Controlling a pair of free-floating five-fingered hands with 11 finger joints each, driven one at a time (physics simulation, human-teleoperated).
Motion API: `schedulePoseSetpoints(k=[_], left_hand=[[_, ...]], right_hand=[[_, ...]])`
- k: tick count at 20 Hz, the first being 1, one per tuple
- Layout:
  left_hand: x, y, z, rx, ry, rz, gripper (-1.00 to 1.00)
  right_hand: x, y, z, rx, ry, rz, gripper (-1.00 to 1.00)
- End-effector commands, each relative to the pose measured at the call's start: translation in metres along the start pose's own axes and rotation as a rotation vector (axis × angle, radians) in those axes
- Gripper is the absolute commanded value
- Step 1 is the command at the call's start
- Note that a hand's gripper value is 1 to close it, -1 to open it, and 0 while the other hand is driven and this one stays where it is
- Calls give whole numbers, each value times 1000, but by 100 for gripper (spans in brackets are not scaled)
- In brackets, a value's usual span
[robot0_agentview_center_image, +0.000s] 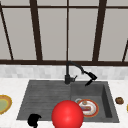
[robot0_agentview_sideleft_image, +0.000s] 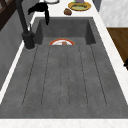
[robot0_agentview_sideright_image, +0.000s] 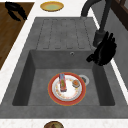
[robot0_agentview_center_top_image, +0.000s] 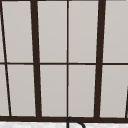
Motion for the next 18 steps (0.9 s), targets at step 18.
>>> schedulePoseSetpoints(k=[18], left_hand=[[0, 0, 0, 0, 0, 0, 0]], right_hand=[[71, 8, 78, 106, 86, 233, -100]])
